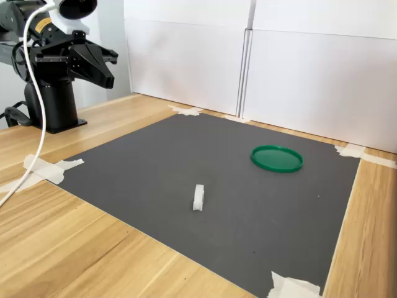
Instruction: Grasp a white terminal and put it in the green lid.
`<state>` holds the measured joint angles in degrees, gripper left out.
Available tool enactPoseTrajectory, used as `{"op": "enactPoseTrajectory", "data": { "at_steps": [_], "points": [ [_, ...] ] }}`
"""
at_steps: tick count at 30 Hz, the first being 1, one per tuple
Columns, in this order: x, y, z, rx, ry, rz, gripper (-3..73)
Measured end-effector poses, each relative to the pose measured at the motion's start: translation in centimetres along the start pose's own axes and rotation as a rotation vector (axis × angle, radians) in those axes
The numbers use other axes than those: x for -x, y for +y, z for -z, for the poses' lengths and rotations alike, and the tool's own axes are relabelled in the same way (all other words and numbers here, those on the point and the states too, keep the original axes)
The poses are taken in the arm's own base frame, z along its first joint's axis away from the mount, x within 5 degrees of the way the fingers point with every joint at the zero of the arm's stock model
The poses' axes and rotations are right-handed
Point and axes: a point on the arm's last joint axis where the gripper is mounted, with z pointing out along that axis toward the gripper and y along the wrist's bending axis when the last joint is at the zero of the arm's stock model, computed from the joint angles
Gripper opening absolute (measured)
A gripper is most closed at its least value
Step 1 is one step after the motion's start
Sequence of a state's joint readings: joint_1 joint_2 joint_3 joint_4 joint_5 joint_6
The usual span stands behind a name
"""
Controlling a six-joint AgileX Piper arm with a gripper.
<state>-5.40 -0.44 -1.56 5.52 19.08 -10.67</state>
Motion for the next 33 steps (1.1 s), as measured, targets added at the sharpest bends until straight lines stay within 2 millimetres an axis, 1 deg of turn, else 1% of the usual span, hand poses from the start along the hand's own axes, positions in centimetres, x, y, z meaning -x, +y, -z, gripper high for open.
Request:
{"op": "enactPoseTrajectory", "data": {
  "at_steps": [14,20,23,26,33],
  "points": [
    [0.0,0.0,0.0,0.0,0.0,0.0,-2.1],
    [0.2,0.0,-0.4,0.005,0.056,-0.002,-2.1],
    [0.8,-0.1,-0.7,0.009,0.092,-0.003,-2.1],
    [1.8,-0.2,-1.1,0.012,0.125,-0.004,-2.1],
    [5.7,-0.6,-2.7,0.018,0.18,-0.006,-2.1]
  ]
}}
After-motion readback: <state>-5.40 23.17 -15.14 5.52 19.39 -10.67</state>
